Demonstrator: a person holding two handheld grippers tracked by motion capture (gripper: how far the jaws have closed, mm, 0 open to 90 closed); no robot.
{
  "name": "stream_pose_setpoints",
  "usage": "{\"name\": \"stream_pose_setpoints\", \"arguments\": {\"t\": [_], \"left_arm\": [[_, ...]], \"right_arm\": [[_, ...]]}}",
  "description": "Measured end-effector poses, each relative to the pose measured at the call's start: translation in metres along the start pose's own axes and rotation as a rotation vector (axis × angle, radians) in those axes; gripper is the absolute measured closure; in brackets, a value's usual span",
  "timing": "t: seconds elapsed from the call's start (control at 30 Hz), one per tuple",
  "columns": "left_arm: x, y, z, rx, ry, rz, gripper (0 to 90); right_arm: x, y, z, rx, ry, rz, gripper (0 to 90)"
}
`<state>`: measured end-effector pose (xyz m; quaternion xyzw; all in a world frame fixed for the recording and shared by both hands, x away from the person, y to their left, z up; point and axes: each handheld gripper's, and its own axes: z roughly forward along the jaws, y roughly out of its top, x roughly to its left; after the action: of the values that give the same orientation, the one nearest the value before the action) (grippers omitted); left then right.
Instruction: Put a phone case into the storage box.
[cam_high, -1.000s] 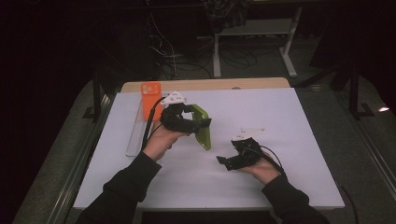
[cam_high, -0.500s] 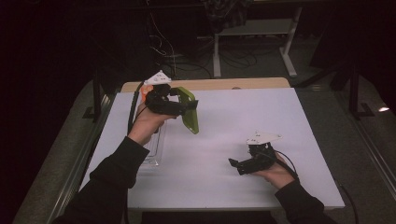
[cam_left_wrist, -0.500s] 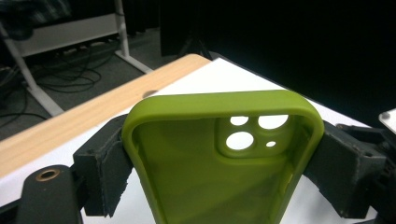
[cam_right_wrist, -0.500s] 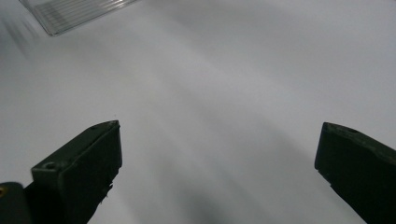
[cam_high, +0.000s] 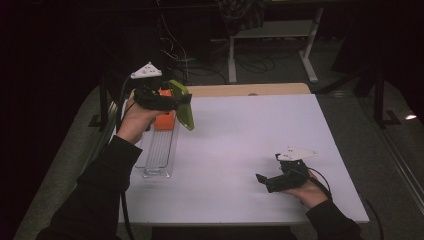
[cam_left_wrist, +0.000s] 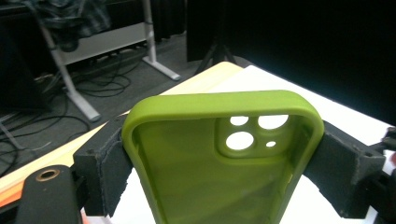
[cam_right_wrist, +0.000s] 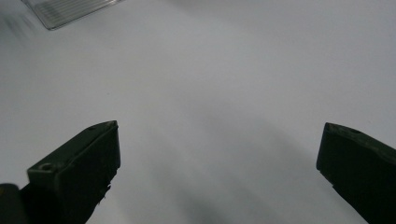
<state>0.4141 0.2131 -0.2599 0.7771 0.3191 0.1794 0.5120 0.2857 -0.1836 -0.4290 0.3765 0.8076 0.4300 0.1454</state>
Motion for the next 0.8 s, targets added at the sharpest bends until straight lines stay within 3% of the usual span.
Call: {"name": "stream_pose_setpoints", "arguments": {"t": [0.5,0.8], "left_arm": [[0.053,-0.009,-0.023,-0.015,0.123,-0.024,15.4],[0.074,-0.023,-0.018,0.017,0.183,-0.057,15.4]], "right_arm": [[-0.004,-0.005,-0.003,0.003,-0.018,-0.013,0.0],[-0.004,-0.005,-0.002,0.008,-0.018,-0.011,0.0]]}}
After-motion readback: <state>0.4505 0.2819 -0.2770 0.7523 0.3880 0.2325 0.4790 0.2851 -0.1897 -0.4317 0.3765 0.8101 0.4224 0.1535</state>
